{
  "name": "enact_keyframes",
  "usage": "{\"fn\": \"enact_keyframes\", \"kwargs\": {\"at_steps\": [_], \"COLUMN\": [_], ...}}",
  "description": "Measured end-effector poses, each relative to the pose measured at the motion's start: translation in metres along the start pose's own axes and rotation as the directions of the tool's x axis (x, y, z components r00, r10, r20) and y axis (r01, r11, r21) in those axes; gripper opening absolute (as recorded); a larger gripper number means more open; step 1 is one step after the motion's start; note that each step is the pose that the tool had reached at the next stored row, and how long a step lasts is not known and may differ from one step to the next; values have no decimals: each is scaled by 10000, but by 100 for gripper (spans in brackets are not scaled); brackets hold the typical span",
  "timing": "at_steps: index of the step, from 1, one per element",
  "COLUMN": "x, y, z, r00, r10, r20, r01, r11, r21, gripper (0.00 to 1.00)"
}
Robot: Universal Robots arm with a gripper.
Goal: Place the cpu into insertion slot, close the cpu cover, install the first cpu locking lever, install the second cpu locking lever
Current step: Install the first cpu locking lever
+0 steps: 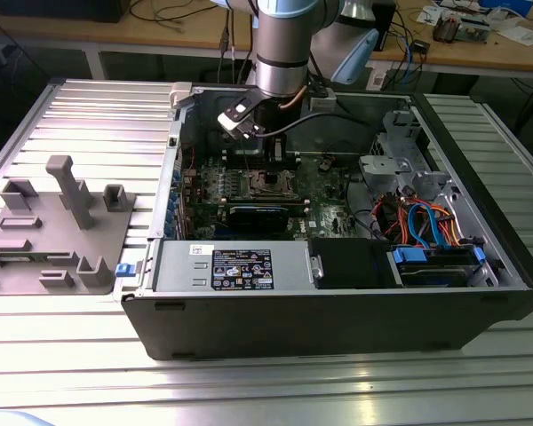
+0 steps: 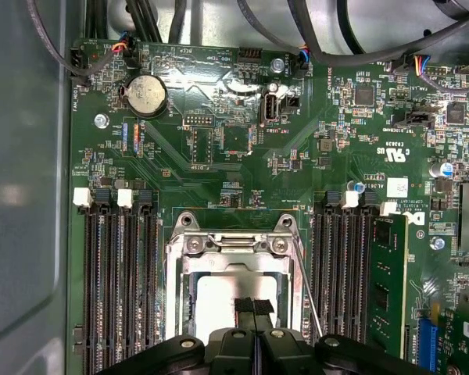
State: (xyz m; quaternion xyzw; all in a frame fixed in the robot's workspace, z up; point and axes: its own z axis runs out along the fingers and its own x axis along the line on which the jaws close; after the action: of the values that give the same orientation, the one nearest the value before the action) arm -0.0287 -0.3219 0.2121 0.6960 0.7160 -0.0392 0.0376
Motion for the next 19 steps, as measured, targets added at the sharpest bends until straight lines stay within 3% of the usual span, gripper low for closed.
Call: {"fn": "enact_keyframes", "kwargs": {"at_steps": [10,13,16,19], "x": [-1,-16,-27,-40], "y": [0,-1,-1,-1], "z": [-14,-171,-285,-435], "r00": [10000,10000,10000,9999], "r10": [0,1,3,6], "r20": [3,11,29,106], "r01": [0,-1,-3,-6], "r11": [10000,10000,10000,10000], "r21": [0,-7,-20,-55], "gripper": [11,11,11,11]}}
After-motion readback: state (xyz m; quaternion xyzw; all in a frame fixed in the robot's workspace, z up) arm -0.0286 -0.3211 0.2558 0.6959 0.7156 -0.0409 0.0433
